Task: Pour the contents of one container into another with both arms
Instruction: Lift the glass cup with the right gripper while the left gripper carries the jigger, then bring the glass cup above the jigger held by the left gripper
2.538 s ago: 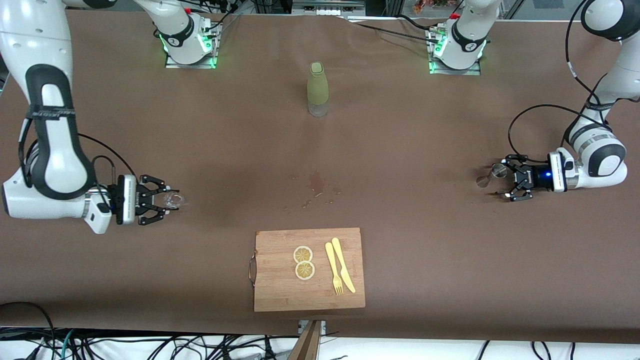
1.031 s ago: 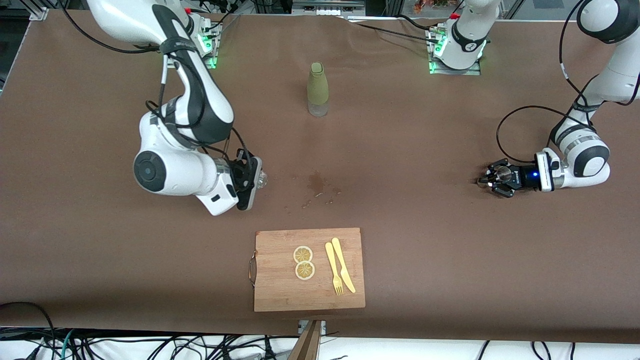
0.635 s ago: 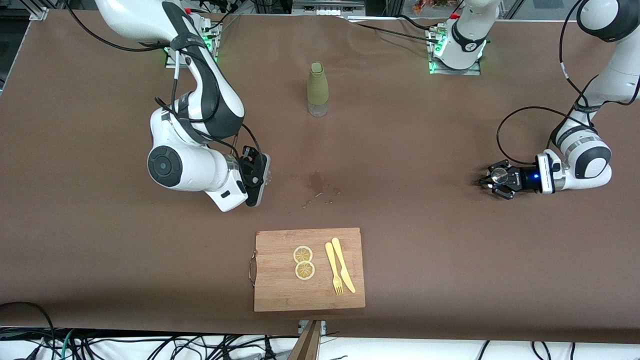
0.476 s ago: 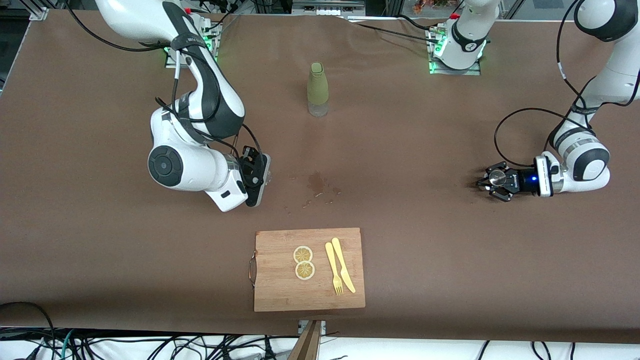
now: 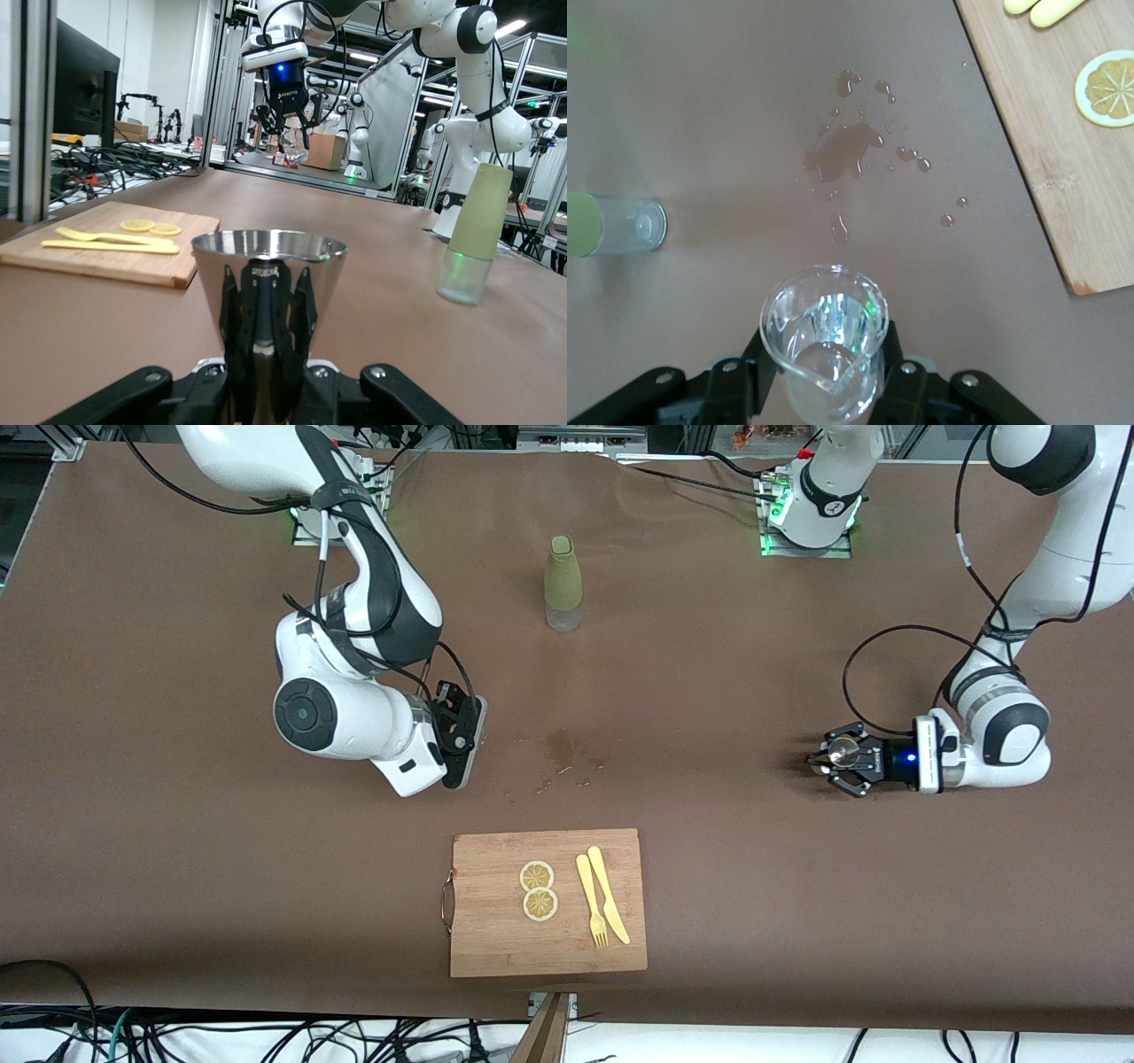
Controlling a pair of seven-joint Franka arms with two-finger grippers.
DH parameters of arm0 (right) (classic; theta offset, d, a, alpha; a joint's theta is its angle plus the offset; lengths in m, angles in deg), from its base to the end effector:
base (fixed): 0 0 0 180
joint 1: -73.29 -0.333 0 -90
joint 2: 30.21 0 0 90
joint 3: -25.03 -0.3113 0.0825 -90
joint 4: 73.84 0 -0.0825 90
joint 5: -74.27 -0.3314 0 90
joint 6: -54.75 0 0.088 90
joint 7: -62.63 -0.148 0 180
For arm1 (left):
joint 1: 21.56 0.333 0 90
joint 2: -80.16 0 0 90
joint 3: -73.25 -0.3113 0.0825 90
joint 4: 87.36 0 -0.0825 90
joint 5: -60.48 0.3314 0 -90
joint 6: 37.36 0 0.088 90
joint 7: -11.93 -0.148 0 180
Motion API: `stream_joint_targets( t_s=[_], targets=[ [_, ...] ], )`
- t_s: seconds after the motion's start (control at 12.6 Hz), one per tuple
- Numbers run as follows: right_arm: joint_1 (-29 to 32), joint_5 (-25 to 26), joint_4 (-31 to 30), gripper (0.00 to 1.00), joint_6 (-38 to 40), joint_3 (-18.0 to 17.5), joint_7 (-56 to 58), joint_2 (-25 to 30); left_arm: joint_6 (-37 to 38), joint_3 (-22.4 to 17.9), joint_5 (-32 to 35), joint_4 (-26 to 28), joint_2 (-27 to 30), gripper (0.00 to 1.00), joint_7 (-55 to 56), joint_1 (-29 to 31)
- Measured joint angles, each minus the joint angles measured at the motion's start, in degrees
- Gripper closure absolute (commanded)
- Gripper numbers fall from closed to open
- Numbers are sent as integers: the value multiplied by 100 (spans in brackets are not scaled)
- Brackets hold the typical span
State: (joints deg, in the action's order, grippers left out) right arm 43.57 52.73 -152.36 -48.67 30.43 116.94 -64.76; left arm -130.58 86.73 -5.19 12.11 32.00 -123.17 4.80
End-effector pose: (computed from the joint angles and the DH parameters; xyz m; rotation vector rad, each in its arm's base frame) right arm 0.5657 0.3174 0.3348 -2.2612 -1.6592 0.1125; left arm 0.5624 0.0053 0.1638 1.3632 -1.1578 1.0128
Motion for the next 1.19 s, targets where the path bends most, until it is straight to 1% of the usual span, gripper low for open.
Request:
stream_joint_targets(
  t_s=[0.32,0.56,0.71,0.87,1.19],
  targets=[
    [-216,239,4,91,-128,-1,-318,-1,-234,-1,-539,0,-1,100,58,-679],
    [-374,315,12,91,-206,1,-477,-3,-471,-26,-921,3,-1,100,70,-1192],
    [-524,383,47,91,-207,3,-679,-5,-806,-44,-1241,21,0,100,68,-1619],
    [-676,543,127,91,-212,1,-991,-6,-1049,-56,-1749,111,-1,100,27,-2064],
    [-967,821,253,91,-209,1,-1456,-20,-1337,-85,-3032,326,-4,100,-262,-2930]
  ],
)
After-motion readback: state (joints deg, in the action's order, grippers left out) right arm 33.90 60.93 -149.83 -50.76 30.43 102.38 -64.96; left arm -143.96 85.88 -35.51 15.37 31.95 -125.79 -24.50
